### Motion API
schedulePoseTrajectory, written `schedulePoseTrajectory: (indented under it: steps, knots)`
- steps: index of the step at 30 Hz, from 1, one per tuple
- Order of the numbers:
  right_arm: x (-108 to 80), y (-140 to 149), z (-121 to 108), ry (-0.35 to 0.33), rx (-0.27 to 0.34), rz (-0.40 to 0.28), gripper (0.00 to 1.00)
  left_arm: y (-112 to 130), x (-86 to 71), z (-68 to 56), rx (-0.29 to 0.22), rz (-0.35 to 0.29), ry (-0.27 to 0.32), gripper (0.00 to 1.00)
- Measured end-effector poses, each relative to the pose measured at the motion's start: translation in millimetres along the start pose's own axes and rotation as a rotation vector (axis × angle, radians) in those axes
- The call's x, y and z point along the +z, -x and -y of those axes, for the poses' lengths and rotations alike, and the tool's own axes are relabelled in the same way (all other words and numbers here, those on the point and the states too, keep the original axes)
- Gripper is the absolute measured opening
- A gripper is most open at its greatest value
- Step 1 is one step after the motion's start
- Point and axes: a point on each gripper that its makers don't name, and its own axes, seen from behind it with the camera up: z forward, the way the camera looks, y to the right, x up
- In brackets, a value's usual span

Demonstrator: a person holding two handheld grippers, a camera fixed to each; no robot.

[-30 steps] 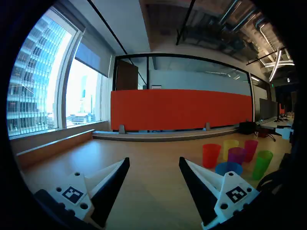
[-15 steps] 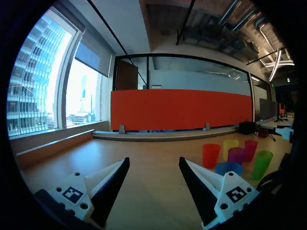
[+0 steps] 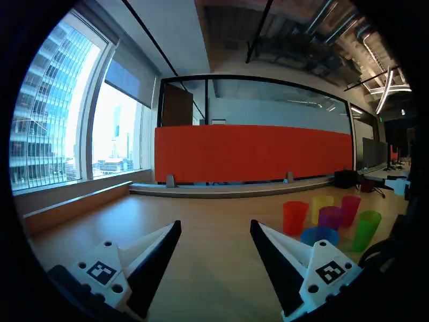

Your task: Pour water

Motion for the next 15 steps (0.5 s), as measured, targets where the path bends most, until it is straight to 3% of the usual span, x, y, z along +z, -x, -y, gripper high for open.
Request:
schedulePoseTrajectory:
  steps: [15]
  knots:
    - [-0.6,1.1,-0.8,0.000,0.000,0.000,1.00,-0.2,0.7,-0.6,0.000,0.000,0.000,0.96]
